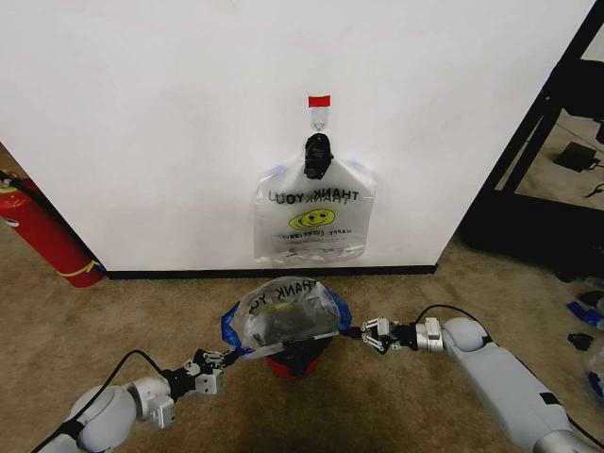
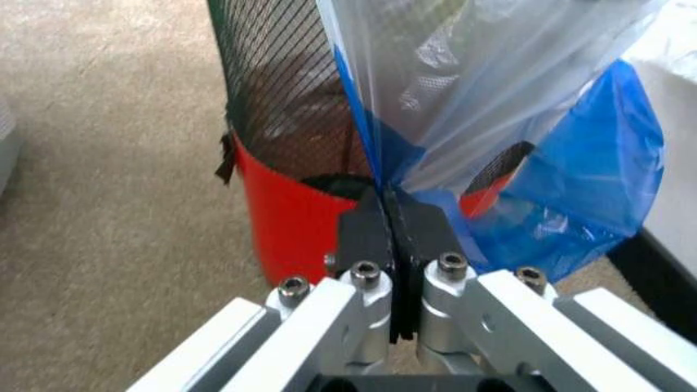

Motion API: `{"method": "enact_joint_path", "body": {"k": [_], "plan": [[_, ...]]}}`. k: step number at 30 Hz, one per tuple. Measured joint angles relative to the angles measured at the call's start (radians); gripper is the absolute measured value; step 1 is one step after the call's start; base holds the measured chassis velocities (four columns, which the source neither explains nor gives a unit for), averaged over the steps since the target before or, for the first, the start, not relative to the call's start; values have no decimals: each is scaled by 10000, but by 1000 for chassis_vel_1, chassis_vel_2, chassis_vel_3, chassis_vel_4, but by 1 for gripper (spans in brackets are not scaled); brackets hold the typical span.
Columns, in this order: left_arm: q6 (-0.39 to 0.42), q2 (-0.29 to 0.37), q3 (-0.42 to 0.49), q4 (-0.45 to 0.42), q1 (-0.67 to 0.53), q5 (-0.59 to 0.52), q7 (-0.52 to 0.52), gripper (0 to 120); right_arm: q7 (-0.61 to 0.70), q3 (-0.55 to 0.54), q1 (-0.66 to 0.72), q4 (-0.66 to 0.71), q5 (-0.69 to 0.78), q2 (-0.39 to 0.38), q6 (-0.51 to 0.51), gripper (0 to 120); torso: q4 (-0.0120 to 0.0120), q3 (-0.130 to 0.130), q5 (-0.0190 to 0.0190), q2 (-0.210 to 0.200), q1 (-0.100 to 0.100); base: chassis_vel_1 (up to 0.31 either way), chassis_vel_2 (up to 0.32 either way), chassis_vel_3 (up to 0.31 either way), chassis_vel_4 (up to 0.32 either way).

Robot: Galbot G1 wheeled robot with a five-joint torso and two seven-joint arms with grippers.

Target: Pick up the garbage bag from the wall and place it over the trash bin.

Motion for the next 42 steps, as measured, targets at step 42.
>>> {"method": "enact_joint_path", "body": {"k": [42], "plan": [[-915, -785, 356, 2041, -607, -245, 120, 0, 1270, -103, -77, -1499, -421, 601, 722, 5, 3, 0, 0, -1, 0, 0, 0, 0, 0]]}}
